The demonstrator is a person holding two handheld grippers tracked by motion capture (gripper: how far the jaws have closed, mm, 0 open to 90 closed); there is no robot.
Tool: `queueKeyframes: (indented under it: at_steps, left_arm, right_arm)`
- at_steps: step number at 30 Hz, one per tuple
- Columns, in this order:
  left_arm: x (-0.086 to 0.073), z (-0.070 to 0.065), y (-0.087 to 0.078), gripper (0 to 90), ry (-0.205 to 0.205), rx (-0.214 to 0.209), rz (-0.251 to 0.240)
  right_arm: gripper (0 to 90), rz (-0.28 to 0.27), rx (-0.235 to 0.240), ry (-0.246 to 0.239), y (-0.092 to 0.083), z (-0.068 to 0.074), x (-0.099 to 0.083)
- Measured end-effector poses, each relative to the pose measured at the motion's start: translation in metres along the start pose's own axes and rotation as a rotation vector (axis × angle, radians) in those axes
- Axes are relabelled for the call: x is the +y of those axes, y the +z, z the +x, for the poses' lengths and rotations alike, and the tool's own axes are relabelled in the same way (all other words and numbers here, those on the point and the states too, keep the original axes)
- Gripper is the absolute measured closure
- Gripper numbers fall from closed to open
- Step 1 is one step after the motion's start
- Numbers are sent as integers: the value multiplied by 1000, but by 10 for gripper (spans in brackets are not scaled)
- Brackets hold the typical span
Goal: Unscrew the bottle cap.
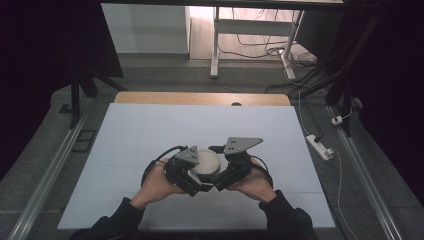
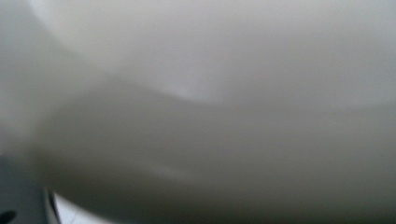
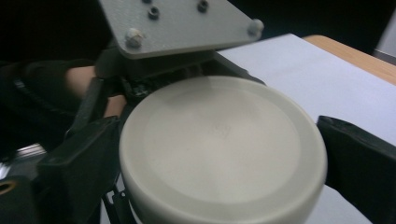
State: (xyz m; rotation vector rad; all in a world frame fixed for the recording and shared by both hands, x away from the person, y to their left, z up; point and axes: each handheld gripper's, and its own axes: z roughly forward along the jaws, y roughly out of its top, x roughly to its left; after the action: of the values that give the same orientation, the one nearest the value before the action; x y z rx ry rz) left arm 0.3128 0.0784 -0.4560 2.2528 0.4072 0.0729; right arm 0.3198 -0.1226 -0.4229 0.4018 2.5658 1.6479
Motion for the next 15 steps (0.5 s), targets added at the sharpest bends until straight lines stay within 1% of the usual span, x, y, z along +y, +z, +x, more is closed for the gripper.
queueKeyframes:
  at_steps: [2, 3, 4, 6, 7, 8, 11, 15]
  left_arm:
    - [0, 1, -1, 76, -22, 27, -1]
    - [0, 1, -1, 76, -22, 27, -1]
    - [0, 0, -1, 76, -32, 65, 9]
    - [1, 0, 1, 76, -39, 79, 16]
    - [1, -1, 1, 76, -43, 86, 17]
    - [1, -1, 2, 76, -43, 87, 20]
    - [2, -2, 3, 76, -43, 101, 25]
    - [1, -1, 3, 76, -31, 88, 30]
  right_arm:
    - [8, 17, -69, 5, 1, 4, 3]
    - [8, 23, -100, 15, 2, 6, 3]
    - [9, 25, -122, 18, 3, 8, 4]
    - [15, 33, -177, 20, 6, 10, 4]
    - [34, 27, -186, 22, 7, 12, 4]
    - [56, 28, -180, 25, 9, 12, 3]
    - [67, 23, -187, 33, 10, 12, 1]
    - [71, 22, -174, 37, 9, 11, 0]
